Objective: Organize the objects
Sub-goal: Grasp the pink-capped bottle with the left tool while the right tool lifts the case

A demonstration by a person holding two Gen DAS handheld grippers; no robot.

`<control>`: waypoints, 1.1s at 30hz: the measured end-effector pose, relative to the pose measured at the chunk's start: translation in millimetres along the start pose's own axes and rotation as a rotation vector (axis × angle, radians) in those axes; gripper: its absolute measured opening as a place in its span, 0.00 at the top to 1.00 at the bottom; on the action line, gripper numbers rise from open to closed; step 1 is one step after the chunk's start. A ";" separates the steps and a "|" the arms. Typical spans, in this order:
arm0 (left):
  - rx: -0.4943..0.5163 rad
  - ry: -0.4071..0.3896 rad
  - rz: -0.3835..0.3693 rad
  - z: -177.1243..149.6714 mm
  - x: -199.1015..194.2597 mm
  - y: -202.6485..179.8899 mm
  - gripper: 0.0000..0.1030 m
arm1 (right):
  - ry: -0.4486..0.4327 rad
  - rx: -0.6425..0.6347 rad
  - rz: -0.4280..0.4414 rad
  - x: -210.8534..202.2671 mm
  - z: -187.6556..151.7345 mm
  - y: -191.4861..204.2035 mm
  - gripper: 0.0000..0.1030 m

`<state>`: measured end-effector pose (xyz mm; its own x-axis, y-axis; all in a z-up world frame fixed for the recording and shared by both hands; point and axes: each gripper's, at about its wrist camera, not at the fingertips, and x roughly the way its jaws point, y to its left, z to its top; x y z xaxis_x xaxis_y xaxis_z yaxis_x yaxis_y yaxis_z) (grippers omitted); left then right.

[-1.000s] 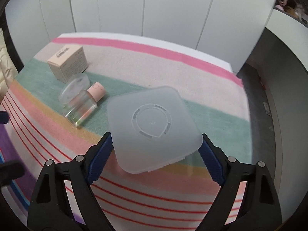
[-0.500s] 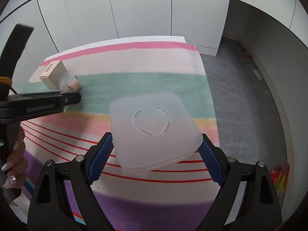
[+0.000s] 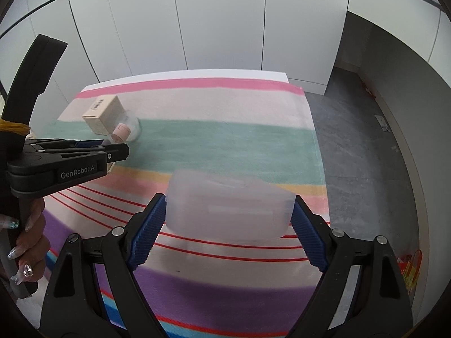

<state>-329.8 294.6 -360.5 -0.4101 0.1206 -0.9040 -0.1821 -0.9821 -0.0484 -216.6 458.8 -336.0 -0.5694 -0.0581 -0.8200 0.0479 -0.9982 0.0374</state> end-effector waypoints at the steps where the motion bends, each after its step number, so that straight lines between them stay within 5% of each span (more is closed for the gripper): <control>1: -0.005 0.002 0.000 -0.4 -4.5 2.0 0.73 | -0.002 -0.001 0.001 -2.3 1.1 1.6 0.14; 17: -0.050 -0.021 0.047 -13.4 -89.2 46.3 0.73 | -0.043 0.010 0.020 -63.6 16.4 34.9 0.15; 33: -0.045 -0.168 0.087 13.6 -253.0 72.2 0.73 | -0.161 -0.022 -0.078 -187.9 81.6 80.8 0.15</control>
<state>-251.3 195.1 -129.5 -0.5663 0.0536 -0.8224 -0.1006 -0.9949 0.0044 -172.7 387.6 -132.2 -0.6964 0.0161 -0.7175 0.0148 -0.9992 -0.0367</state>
